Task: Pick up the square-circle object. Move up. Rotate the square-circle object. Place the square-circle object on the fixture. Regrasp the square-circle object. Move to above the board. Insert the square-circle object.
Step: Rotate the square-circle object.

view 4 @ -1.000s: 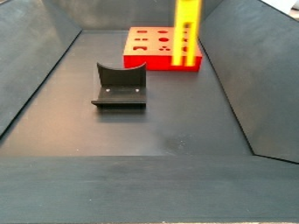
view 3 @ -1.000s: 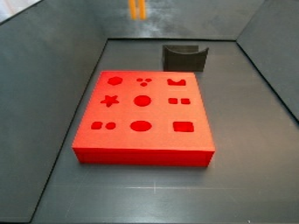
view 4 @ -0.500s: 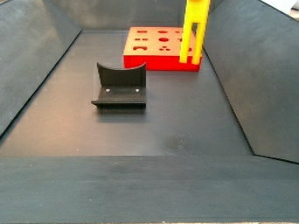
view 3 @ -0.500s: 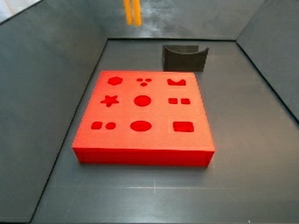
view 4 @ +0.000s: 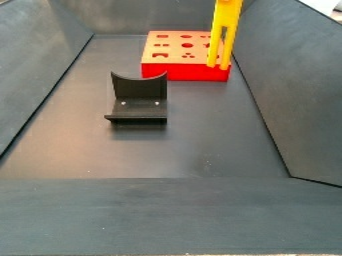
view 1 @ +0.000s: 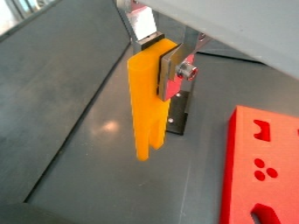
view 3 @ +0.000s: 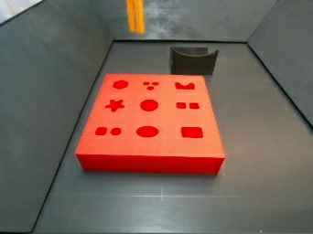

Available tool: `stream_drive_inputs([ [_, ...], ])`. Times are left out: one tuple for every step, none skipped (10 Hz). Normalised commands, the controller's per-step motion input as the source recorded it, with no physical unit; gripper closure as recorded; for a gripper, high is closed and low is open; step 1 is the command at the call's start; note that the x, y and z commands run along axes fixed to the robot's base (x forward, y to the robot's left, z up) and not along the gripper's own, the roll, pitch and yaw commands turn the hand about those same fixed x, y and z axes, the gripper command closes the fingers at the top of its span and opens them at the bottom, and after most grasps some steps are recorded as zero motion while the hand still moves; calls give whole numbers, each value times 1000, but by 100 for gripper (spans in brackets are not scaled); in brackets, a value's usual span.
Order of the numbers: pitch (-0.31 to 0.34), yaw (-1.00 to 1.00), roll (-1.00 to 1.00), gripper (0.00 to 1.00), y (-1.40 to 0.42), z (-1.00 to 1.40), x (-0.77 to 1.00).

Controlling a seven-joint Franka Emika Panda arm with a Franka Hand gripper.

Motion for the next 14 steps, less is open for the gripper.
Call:
stream_drive_inputs([
  [34, -1000, -52, 100, 23, 0, 27],
  [31, -1000, -38, 100, 23, -7, 29],
  [35, -1000, -42, 100, 23, -7, 29],
  [39, -1000, -47, 100, 23, -7, 28],
  [43, -1000, -52, 100, 23, -7, 28],
  [51, -1000, -62, 100, 23, -7, 27],
  [60, -1000, -72, 100, 22, -7, 27],
  [71, -1000, -85, 100, 23, -7, 27],
  [94, -994, -113, 100, 23, -7, 28],
  [93, -738, -113, 100, 22, -6, 28],
  [91, -501, -112, 100, 23, -2, 29],
  [90, -329, -112, 100, 22, 0, 30],
  [61, -1000, -77, 100, 0, 0, 0],
  [65, -1000, -83, 100, 2, 1, 0],
])
